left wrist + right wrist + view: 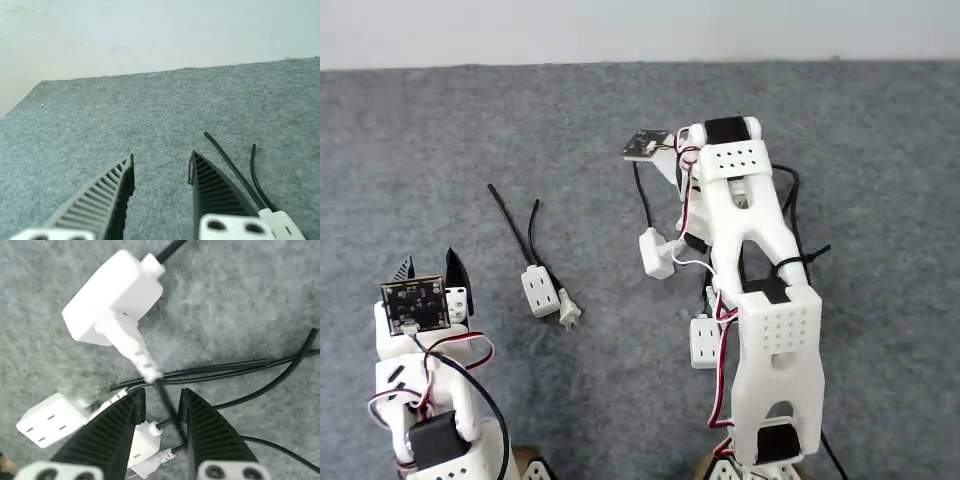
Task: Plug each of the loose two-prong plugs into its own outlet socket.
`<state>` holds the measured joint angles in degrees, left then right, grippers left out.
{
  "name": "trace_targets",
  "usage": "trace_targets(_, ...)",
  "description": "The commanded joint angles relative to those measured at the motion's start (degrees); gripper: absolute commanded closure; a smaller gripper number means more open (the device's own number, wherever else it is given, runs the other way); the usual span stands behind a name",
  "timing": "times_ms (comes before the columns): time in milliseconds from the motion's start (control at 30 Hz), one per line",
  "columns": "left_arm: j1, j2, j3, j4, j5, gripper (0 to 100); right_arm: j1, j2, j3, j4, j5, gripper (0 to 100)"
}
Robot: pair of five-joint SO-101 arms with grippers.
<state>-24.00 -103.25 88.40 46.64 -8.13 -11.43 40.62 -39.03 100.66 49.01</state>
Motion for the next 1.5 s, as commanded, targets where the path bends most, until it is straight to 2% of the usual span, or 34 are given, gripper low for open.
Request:
trace_targets(0, 0.0, -1.14, -0.31, -1.76, 0.79, 82, 4.35, -3.3, -0.26, 2.15, 1.32, 88.1)
trace_targets(200, 0.09, -1.14, -0.31, -1.76, 0.79, 82, 11.65, -4.44, -0.26, 2.15, 2.29, 88.1)
trace_targets(333, 1.67, -1.14, -0.13, -1.58, 0.09, 82, 12.35, -3.91, 0.18, 2.24, 1.93, 88.1)
trace_targets(600, 1.76, -1.14, 0.31, -1.76, -0.35, 82, 3.82, -3.82, 5.19, 1.8, -3.87, 88.1)
trace_targets(767, 1.85, -1.14, 0.4, -1.76, -0.35, 82, -1.27, -3.82, 5.98, 0.04, -19.43, 88.1)
trace_targets(867, 1.85, -1.14, 0.4, -1.76, -0.35, 82, -3.91, -3.65, 6.07, -1.98, -25.05, 88.1)
trace_targets(1233, 1.85, -1.14, 0.4, -1.76, -0.35, 82, -7.34, 9.01, 5.71, -5.23, -25.93, 88.0)
trace_targets(1467, 1.85, -1.14, 0.4, -1.85, -0.35, 82, -8.4, 9.1, 3.78, -8.13, -25.93, 88.0)
